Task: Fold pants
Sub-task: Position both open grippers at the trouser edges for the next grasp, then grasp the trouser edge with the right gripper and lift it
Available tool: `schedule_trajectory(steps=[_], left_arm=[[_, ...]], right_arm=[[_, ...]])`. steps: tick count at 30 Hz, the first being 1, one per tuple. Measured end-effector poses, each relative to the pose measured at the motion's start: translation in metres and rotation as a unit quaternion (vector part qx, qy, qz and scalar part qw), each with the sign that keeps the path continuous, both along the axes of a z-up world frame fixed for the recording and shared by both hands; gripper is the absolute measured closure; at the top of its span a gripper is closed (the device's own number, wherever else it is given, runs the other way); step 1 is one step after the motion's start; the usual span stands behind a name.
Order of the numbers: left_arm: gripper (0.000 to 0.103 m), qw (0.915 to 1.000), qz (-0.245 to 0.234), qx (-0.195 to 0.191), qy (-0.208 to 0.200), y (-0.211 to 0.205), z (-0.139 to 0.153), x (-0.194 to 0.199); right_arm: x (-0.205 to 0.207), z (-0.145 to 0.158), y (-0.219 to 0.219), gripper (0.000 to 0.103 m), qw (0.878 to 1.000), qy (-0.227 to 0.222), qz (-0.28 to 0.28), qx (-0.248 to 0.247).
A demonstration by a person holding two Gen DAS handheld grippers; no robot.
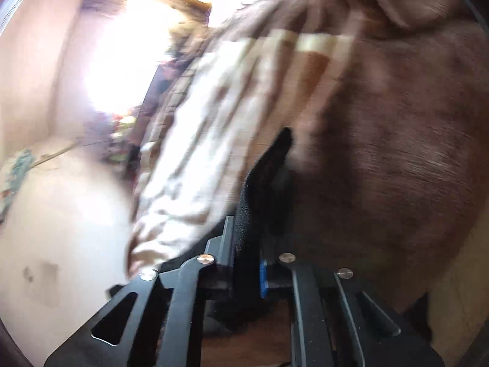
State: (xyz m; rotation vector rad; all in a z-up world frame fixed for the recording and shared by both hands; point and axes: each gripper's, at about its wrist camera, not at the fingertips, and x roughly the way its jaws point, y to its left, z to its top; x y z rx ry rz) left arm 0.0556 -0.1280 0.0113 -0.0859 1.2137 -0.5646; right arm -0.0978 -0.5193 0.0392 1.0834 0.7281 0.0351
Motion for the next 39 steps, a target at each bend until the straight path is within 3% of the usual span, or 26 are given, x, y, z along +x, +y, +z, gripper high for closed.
schedule_trajectory(steps=[3, 6, 8, 9, 11, 13, 15, 18, 24, 28, 33, 37, 39], left_arm=[[0.051, 0.9999, 0.005, -0.003, -0.011, 0.001, 0.011, 0.001], [0.051, 0.9997, 0.011, -0.007, -0.019, 0.000, 0.017, 0.003], [0.051, 0.9997, 0.011, -0.008, -0.018, -0.003, 0.015, 0.004], [0.051, 0.9998, 0.010, -0.007, -0.015, -0.005, 0.012, 0.004], [0.051, 1.0000, 0.005, 0.002, -0.003, -0.012, 0.002, 0.001], [0.051, 0.9999, -0.005, 0.010, 0.010, -0.016, -0.009, -0.002], [0.051, 0.9998, -0.004, 0.014, 0.015, -0.015, -0.014, -0.003], [0.051, 0.9998, 0.001, 0.012, 0.017, -0.011, -0.014, -0.004], [0.051, 0.9997, 0.007, 0.013, 0.018, 0.008, -0.014, -0.012], [0.051, 0.9997, 0.019, 0.003, 0.018, 0.015, -0.012, -0.012], [0.051, 0.9999, 0.014, -0.001, 0.007, 0.011, -0.005, -0.012], [0.051, 0.9998, 0.006, -0.015, 0.007, 0.002, -0.002, -0.012], [0.051, 0.9998, 0.000, -0.019, 0.006, -0.004, -0.001, -0.013]], right_arm=[[0.018, 0.054, 0.016, 0.093, 0.996, -0.077, 0.038, -0.035], [0.022, 0.086, 0.021, 0.093, 0.991, -0.104, 0.051, -0.070], [0.018, 0.081, 0.011, 0.093, 0.990, -0.132, 0.051, -0.025], [0.016, 0.072, 0.006, 0.093, 0.991, -0.126, 0.043, -0.016], [0.012, 0.034, -0.011, 0.093, 0.997, -0.069, 0.028, -0.006], [0.008, -0.025, -0.023, 0.093, 0.998, 0.040, 0.015, 0.036], [-0.005, -0.062, -0.031, 0.093, 0.993, 0.110, -0.004, 0.036], [-0.018, -0.080, -0.038, 0.088, 0.991, 0.086, -0.016, 0.105], [-0.019, -0.059, -0.035, 0.078, 0.995, 0.092, 0.017, 0.036], [-0.015, -0.068, -0.027, 0.075, 0.994, 0.106, 0.019, 0.021], [-0.002, -0.061, -0.010, 0.057, 0.994, 0.095, 0.046, -0.010], [0.013, -0.060, 0.002, 0.055, 0.992, 0.096, 0.064, -0.047], [0.017, -0.063, 0.002, 0.057, 0.991, 0.108, 0.061, -0.041]])
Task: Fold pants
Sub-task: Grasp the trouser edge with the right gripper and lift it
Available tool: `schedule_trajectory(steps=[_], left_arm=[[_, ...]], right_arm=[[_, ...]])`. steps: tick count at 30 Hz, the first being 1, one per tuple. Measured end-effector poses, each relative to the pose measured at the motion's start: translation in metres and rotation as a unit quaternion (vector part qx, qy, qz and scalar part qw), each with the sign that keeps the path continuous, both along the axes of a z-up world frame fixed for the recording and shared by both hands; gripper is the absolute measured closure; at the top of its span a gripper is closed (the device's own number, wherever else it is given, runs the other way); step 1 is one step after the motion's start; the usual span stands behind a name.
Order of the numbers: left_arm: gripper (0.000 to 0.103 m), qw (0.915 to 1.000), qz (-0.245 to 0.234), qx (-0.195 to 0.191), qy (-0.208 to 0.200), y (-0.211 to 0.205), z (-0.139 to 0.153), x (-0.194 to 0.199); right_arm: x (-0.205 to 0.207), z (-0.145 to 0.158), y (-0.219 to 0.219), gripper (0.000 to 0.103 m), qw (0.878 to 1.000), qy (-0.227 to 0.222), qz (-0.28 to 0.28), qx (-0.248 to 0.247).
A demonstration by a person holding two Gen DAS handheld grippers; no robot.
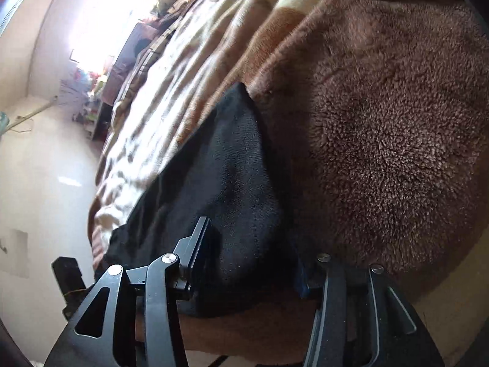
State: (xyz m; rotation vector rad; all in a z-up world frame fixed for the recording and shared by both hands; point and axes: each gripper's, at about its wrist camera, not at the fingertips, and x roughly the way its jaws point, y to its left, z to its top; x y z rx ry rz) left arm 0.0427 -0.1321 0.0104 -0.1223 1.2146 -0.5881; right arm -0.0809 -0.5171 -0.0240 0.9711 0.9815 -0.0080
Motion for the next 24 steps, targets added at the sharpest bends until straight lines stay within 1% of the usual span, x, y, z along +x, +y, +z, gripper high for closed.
schedule_trajectory(steps=[1, 2, 5, 8, 10, 13, 15, 17, 21, 24], left_arm=[[0.051, 1.0000, -0.004, -0.002, -0.001, -0.003, 0.001, 0.000], [0.051, 1.0000, -0.007, -0.006, -0.003, -0.006, 0.002, 0.000], [0.051, 0.9998, -0.016, -0.004, -0.004, -0.016, 0.001, 0.000], [0.051, 0.9997, -0.022, -0.006, -0.004, -0.020, 0.000, 0.000], [0.051, 0.9996, -0.026, -0.006, -0.003, -0.023, -0.001, -0.001], [0.051, 0.9995, -0.031, -0.003, -0.003, -0.023, -0.002, -0.002], [0.051, 0.9994, -0.033, -0.006, -0.003, -0.023, -0.001, -0.002], [0.051, 0.9994, -0.035, -0.004, -0.004, -0.023, -0.002, -0.003], [0.051, 0.9994, -0.036, -0.002, 0.003, -0.026, -0.008, -0.003], [0.051, 0.9991, -0.043, -0.002, 0.001, -0.032, -0.008, -0.004]], right_arm=[[-0.004, 0.002, -0.005, 0.061, 1.000, 0.001, -0.007, 0.005], [-0.004, 0.005, -0.004, 0.070, 1.000, -0.002, -0.011, 0.004], [-0.008, 0.021, 0.000, 0.076, 1.000, -0.014, -0.008, -0.012], [-0.006, 0.035, 0.014, 0.077, 0.999, -0.023, -0.011, -0.020], [-0.006, 0.042, 0.018, 0.077, 0.999, -0.038, -0.009, -0.016], [-0.001, 0.052, 0.024, 0.082, 0.998, -0.048, -0.003, -0.030], [-0.001, 0.056, 0.022, 0.085, 0.998, -0.053, -0.010, -0.029], [-0.002, 0.062, 0.021, 0.087, 0.998, -0.055, -0.011, -0.035], [-0.001, 0.079, 0.029, 0.088, 0.996, -0.075, 0.005, -0.047], [0.003, 0.093, 0.039, 0.088, 0.994, -0.093, 0.015, -0.046]])
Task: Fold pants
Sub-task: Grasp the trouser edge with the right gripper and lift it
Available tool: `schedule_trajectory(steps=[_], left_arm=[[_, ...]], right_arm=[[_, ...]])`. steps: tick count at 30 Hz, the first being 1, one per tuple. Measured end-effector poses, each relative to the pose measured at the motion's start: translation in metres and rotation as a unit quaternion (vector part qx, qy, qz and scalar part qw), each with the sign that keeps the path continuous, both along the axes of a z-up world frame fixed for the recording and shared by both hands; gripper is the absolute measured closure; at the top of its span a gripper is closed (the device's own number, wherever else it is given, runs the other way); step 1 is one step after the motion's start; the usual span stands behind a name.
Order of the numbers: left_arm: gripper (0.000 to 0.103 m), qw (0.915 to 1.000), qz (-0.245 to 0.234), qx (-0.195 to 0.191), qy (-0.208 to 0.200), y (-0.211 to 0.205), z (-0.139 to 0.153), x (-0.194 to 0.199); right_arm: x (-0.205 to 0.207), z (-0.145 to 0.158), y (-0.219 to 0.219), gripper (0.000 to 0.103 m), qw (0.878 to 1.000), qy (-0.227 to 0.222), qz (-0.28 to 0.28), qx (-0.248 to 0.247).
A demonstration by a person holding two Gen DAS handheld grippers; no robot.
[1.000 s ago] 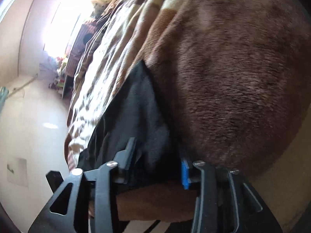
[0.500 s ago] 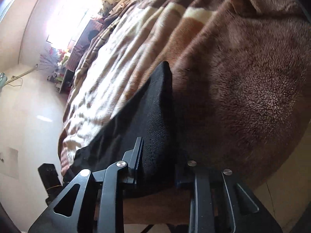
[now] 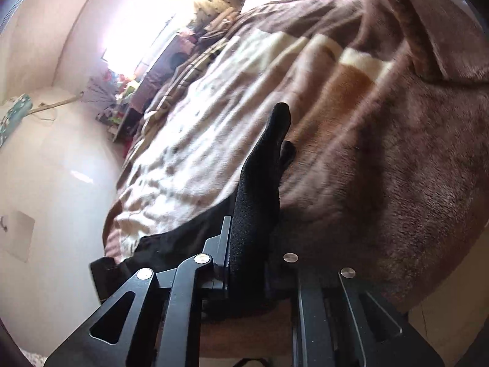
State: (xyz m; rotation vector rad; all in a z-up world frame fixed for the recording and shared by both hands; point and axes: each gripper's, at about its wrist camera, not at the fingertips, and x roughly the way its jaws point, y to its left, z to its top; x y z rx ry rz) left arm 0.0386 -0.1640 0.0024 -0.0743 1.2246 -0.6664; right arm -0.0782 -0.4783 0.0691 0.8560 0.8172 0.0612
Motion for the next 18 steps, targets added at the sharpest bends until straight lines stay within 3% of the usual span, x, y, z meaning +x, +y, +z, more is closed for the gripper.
schedule_trajectory(steps=[9, 14, 18], left_arm=[[0.051, 0.9994, -0.018, -0.024, 0.016, -0.020, 0.002, -0.002], [0.049, 0.9956, 0.007, -0.083, 0.043, -0.004, 0.018, 0.009], [0.047, 0.9929, 0.016, -0.112, 0.039, 0.014, 0.042, 0.020]], right_arm=[[0.016, 0.048, 0.049, 0.089, 0.996, -0.042, 0.064, -0.054], [0.028, 0.062, 0.090, 0.089, 0.986, -0.048, 0.114, -0.109], [0.038, 0.058, 0.122, 0.089, 0.980, -0.051, 0.149, -0.122]])
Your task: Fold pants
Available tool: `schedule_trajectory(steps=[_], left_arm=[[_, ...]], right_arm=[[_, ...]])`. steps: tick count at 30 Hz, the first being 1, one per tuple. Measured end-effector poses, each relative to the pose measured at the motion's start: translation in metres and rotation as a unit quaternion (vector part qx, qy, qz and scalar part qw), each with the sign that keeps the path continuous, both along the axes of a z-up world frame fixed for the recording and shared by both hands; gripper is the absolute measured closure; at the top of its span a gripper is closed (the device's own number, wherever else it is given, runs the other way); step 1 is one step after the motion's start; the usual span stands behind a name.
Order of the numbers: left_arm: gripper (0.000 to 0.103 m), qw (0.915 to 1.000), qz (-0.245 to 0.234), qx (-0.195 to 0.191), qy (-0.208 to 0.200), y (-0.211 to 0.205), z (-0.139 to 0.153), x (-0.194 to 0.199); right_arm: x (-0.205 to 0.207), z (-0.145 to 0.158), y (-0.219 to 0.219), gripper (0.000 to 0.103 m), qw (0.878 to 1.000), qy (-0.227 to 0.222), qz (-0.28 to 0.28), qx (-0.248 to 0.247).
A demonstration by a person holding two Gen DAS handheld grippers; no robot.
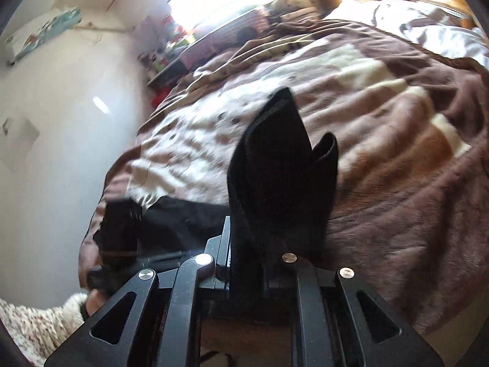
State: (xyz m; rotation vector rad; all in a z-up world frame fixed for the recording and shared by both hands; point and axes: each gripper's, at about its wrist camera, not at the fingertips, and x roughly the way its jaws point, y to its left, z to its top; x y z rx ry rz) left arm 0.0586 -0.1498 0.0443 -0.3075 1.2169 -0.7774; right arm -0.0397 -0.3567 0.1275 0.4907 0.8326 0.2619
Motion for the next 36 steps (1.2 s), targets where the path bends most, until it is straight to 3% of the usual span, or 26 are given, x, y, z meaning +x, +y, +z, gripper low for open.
schedule_trajectory(steps=[5, 9, 14, 18, 23, 36], left_arm=[[0.036, 0.9987, 0.018, -0.048, 0.007, 0.032, 0.025, 0.017], [0.031, 0.9982, 0.032, -0.049, 0.013, 0.050, 0.029, 0.030], [0.029, 0.9945, 0.023, -0.066, 0.078, 0.050, 0.006, 0.043], [0.029, 0.9954, 0.034, -0.017, 0.088, 0.047, -0.010, 0.052], [0.029, 0.9953, 0.007, 0.017, 0.095, 0.039, -0.022, 0.056], [0.029, 0.9899, -0.028, 0.017, 0.138, 0.017, -0.052, 0.067]], right_arm=[[0.014, -0.015, 0.052, 0.089, 0.998, 0.008, 0.045, -0.033], [0.021, -0.032, 0.082, 0.089, 0.996, 0.023, 0.073, -0.055], [0.027, -0.058, 0.115, 0.089, 0.991, 0.042, 0.100, -0.083], [0.026, -0.072, 0.134, 0.089, 0.986, 0.048, 0.118, -0.105], [0.021, -0.079, 0.159, 0.090, 0.981, 0.042, 0.128, -0.142], [0.016, -0.083, 0.169, 0.089, 0.977, 0.040, 0.130, -0.165]])
